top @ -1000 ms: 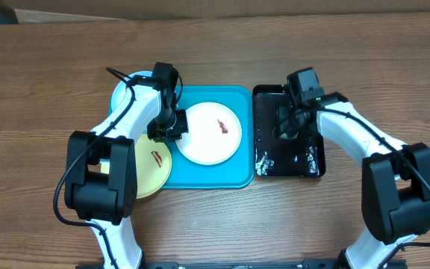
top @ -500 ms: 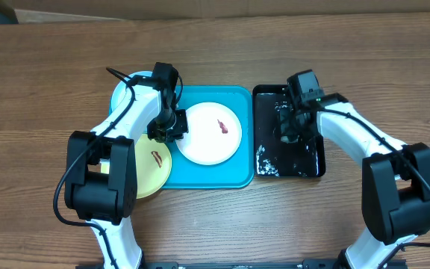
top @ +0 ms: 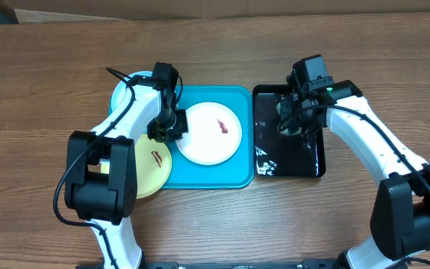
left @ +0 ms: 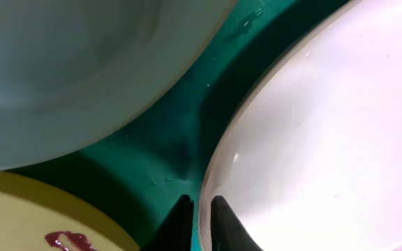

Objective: Clean dirty plates on tray and stack at the side
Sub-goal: 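Grasp the green sponge with the right gripper and lift it, then scrub the white plate's sauce with the sponge in the right gripper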

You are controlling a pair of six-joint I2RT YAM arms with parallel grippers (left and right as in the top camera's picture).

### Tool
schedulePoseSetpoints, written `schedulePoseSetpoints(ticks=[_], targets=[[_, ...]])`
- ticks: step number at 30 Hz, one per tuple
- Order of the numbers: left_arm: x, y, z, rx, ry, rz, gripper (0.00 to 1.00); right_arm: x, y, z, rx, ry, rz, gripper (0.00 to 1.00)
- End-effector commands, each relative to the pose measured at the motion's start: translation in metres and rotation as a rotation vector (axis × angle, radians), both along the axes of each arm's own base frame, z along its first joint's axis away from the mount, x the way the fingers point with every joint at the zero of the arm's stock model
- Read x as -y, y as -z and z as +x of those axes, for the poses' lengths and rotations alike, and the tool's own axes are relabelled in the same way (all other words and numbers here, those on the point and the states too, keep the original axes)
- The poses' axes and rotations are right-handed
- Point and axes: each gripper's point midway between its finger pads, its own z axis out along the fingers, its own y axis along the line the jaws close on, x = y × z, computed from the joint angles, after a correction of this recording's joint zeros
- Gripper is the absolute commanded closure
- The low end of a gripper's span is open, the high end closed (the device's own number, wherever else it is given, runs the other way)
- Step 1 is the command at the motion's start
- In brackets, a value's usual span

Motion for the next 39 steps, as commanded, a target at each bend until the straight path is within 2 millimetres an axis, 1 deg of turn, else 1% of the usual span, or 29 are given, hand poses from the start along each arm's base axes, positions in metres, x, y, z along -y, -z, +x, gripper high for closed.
schedulePoseSetpoints(ticks=[1, 2, 13, 17, 19, 21, 22, 23, 24, 25, 26, 27, 29, 32, 35, 39], targets=[[0.001, 0.002, 0.003, 0.004, 0.015, -0.001, 0.94, -0.007, -0.013, 0.005, 0.031, -0.010, 0.033, 0.96], [0.001, 0.002, 0.003, 0.004, 0.015, -0.001, 0.96, -0.007, -0.013, 0.005, 0.031, -0.010, 0.033, 0.96], [0.002, 0.002, 0.005, 0.011, 0.015, -0.003, 0.96, -0.007, -0.013, 0.005, 0.035, -0.010, 0.034, 0.96], [0.002, 0.002, 0.005, 0.011, 0.015, -0.003, 0.92, -0.005, -0.013, 0.006, 0.034, 0.012, 0.030, 0.96], [0.003, 0.002, 0.004, 0.010, 0.015, -0.009, 0.96, -0.007, -0.013, 0.006, 0.026, 0.044, 0.053, 0.96], [0.004, 0.001, 0.004, 0.009, 0.015, -0.015, 0.96, -0.010, -0.013, 0.003, 0.022, 0.000, 0.051, 0.96], [0.005, 0.001, 0.004, 0.009, 0.015, -0.019, 0.96, -0.004, -0.012, 0.001, 0.020, -0.007, 0.009, 0.96], [0.006, 0.001, 0.004, 0.007, 0.015, -0.025, 0.96, 0.007, -0.010, 0.000, 0.017, 0.026, -0.047, 0.96], [0.006, 0.001, 0.004, 0.007, 0.015, -0.025, 0.96, 0.015, -0.009, 0.001, 0.013, 0.078, -0.066, 0.96], [0.006, 0.001, 0.004, 0.006, 0.015, -0.025, 0.96, 0.017, -0.009, 0.001, 0.010, 0.116, -0.055, 0.96], [0.006, 0.001, 0.004, 0.006, 0.015, -0.025, 0.96, 0.012, -0.010, 0.001, 0.004, 0.130, -0.022, 0.96], [0.006, 0.001, 0.004, 0.006, 0.015, -0.025, 0.96, 0.004, -0.011, 0.001, -0.002, 0.109, 0.021, 0.96], [0.006, 0.001, 0.004, 0.007, 0.015, -0.025, 0.96, -0.006, -0.015, -0.001, -0.015, 0.069, 0.067, 0.96], [0.006, 0.001, 0.004, 0.007, 0.015, -0.025, 0.96, -0.006, -0.026, -0.004, -0.039, 0.094, 0.069, 0.96], [0.006, 0.001, 0.004, 0.007, 0.015, -0.025, 0.96, -0.013, -0.046, -0.002, -0.036, 0.080, 0.092, 0.96], [0.006, 0.001, 0.004, 0.008, 0.015, -0.025, 0.96, -0.037, -0.075, 0.001, 0.007, -0.002, 0.117, 0.96]])
